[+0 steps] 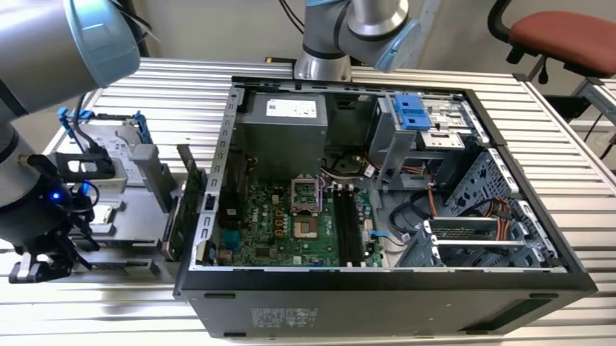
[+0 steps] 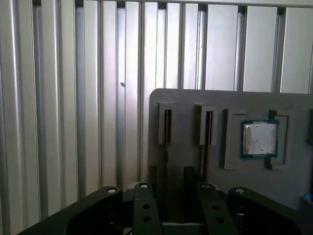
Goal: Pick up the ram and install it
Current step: 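Pick up the ram and move it above insertion slot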
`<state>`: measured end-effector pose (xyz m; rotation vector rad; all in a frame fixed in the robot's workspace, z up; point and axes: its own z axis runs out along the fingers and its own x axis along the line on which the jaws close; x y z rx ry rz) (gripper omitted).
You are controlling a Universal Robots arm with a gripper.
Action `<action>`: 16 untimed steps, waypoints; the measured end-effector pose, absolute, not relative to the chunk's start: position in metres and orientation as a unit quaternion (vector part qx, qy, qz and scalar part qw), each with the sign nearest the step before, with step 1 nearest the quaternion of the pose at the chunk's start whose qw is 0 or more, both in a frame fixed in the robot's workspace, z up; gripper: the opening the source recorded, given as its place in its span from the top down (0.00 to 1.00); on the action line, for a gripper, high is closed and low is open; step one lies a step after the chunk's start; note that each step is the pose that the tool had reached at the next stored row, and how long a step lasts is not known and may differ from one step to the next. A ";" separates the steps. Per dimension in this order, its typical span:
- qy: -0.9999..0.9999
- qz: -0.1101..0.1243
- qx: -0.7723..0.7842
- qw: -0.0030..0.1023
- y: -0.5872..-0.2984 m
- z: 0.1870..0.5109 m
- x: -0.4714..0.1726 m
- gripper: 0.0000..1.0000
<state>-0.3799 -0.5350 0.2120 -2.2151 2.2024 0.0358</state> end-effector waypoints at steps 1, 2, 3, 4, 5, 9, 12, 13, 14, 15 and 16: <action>0.705 0.011 -0.709 0.009 -0.535 0.210 -0.380 0.00; 0.706 0.011 -0.708 0.009 -0.535 0.209 -0.380 0.00; 0.706 0.011 -0.708 0.009 -0.535 0.207 -0.380 0.00; 0.706 0.011 -0.708 0.009 -0.535 0.206 -0.380 0.00; 0.706 0.011 -0.708 0.009 -0.535 0.204 -0.380 0.00; 0.707 0.012 -0.707 0.009 -0.535 0.199 -0.381 0.00; 0.709 0.012 -0.705 0.009 -0.535 0.196 -0.381 0.00; 0.709 0.012 -0.705 0.009 -0.535 0.196 -0.381 0.00; 0.710 0.012 -0.705 0.009 -0.535 0.196 -0.382 0.00; 0.710 0.012 -0.704 0.009 -0.535 0.196 -0.382 0.00; 0.710 0.012 -0.704 0.009 -0.535 0.196 -0.383 0.00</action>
